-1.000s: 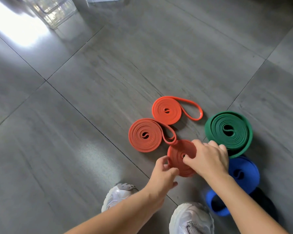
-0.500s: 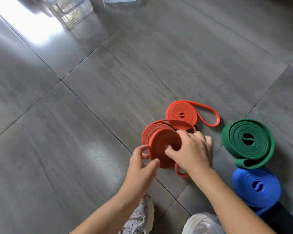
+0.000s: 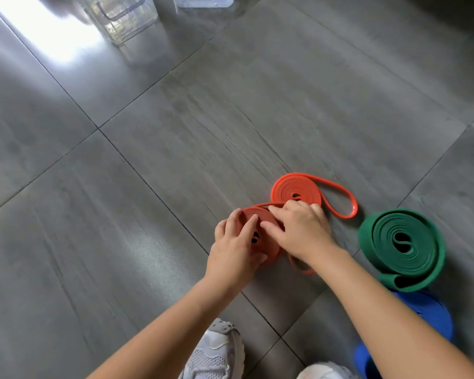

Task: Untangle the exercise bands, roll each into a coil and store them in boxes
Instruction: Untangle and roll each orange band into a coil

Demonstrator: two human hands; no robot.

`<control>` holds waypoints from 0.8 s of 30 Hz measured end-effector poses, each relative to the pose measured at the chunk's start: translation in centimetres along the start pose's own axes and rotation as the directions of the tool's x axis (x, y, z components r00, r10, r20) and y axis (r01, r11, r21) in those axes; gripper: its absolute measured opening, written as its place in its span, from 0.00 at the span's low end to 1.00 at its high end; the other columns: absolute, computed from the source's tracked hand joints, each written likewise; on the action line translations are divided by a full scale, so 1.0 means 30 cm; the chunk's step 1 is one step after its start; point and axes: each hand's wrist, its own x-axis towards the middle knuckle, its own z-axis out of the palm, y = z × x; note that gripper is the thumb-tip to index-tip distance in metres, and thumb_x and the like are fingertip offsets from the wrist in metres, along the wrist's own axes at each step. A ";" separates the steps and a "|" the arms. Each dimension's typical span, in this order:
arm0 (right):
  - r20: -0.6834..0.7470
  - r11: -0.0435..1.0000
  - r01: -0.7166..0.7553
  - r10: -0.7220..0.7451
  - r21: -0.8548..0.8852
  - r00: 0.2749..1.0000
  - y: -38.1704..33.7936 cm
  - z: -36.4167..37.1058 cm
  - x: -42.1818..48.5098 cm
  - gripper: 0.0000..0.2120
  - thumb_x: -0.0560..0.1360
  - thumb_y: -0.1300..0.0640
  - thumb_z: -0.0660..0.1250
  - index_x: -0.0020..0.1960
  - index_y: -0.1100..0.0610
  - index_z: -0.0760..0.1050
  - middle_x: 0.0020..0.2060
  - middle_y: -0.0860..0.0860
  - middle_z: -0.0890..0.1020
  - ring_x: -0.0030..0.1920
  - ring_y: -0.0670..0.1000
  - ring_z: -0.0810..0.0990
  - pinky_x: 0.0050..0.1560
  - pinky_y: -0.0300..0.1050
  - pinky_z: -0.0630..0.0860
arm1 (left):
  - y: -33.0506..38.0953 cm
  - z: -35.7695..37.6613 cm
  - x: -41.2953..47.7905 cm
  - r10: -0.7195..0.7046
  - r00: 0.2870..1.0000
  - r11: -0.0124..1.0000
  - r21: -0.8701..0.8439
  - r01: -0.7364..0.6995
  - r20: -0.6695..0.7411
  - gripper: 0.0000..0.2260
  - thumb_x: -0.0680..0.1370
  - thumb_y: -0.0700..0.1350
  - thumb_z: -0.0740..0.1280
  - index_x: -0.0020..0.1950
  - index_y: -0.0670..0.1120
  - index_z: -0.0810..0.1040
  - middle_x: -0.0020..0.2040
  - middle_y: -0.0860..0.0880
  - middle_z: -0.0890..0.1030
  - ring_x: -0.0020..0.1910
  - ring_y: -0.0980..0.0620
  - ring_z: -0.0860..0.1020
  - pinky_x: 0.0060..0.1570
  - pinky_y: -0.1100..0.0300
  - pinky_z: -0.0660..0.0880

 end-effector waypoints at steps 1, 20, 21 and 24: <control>-0.045 0.995 -0.025 0.030 0.101 0.999 0.028 -0.014 0.017 0.19 0.76 0.40 0.59 0.59 0.49 0.77 0.51 0.53 0.79 0.57 0.56 0.74 0.53 0.49 0.64 | -0.004 0.007 0.000 -0.004 1.000 1.000 0.013 0.003 0.003 0.34 0.73 0.53 0.70 0.75 0.56 0.58 0.76 0.51 0.51 0.70 0.47 0.54 0.63 0.52 0.68; 0.135 0.967 -0.216 0.234 -0.136 0.963 0.192 -0.117 0.247 0.23 0.70 0.41 0.69 0.59 0.51 0.74 0.57 0.53 0.77 0.59 0.57 0.75 0.49 0.47 0.72 | -0.018 -0.012 -0.003 -0.270 0.950 0.849 -0.505 0.157 -0.158 0.20 0.77 0.41 0.64 0.69 0.48 0.69 0.62 0.57 0.71 0.62 0.63 0.69 0.60 0.71 0.62; 0.138 0.965 -0.182 0.209 -0.188 0.968 0.188 -0.120 0.253 0.22 0.70 0.41 0.69 0.59 0.51 0.73 0.57 0.54 0.77 0.59 0.57 0.76 0.50 0.47 0.72 | -0.020 -0.009 -0.004 -0.257 0.953 0.854 -0.499 0.147 -0.160 0.19 0.76 0.40 0.65 0.67 0.47 0.71 0.62 0.55 0.72 0.61 0.63 0.69 0.61 0.71 0.63; 0.129 0.959 -0.138 0.174 -0.249 0.976 0.177 -0.115 0.257 0.23 0.70 0.41 0.69 0.59 0.53 0.72 0.57 0.54 0.76 0.59 0.57 0.76 0.52 0.48 0.72 | -0.021 -0.008 -0.002 -0.262 0.954 0.829 -0.540 0.143 -0.148 0.18 0.76 0.37 0.64 0.66 0.46 0.73 0.61 0.55 0.73 0.59 0.66 0.69 0.64 0.64 0.67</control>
